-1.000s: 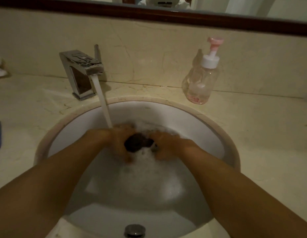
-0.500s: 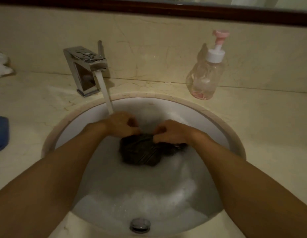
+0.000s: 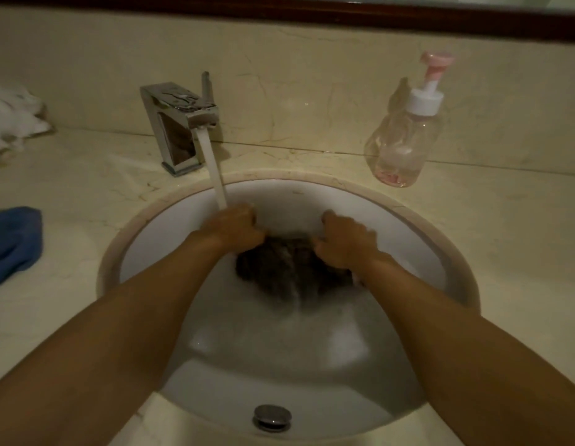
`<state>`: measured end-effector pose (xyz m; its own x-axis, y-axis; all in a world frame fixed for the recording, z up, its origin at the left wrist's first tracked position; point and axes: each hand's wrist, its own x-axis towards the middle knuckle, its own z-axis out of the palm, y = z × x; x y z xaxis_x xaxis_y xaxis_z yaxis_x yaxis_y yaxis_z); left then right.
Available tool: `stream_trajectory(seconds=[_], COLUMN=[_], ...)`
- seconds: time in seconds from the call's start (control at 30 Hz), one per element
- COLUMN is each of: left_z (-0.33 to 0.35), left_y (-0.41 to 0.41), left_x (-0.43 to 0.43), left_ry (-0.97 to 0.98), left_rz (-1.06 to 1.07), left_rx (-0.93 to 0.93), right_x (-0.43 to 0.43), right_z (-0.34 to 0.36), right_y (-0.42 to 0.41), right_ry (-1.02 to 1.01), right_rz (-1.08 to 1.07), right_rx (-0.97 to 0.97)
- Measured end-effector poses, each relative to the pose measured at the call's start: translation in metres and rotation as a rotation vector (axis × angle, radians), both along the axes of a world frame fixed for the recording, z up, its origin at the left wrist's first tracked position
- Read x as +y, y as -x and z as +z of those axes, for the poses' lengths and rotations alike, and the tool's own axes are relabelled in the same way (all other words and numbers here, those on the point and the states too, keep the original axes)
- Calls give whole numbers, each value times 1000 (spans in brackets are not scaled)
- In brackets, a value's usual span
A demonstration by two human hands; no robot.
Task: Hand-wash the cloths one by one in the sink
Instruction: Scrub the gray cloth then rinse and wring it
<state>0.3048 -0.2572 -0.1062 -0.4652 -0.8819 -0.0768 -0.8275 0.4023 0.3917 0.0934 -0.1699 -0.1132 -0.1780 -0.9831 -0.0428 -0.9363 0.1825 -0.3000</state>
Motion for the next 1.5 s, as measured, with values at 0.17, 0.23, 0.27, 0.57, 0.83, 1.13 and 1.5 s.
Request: stream_trajectory(seconds=[0.17, 0.23, 0.27, 0.57, 0.83, 1.13, 1.5], left_z=[-1, -9, -13, -7, -2, 3, -12], left_y=[-5, 2, 6, -6, 8, 6, 2], left_x=[-7, 7, 9, -3, 8, 4, 8], left_ry=[-100, -213, -192, -127, -265, -403, 43], left_rz=[-197, -362, -381, -21, -474, -59, -274], left_rx=[111, -180, -275, -76, -208, -59, -71], right_x=[9, 15, 14, -1, 10, 13, -1], right_z=[3, -6, -8, 1, 2, 15, -17], right_y=[1, -10, -13, 6, -19, -16, -21], right_ry=[-168, -294, -275, -146, -563, -309, -315], right_rz=[304, 362, 344, -22, 292, 25, 283], right_rx=[-270, -81, -37, -132, -144, -492, 27])
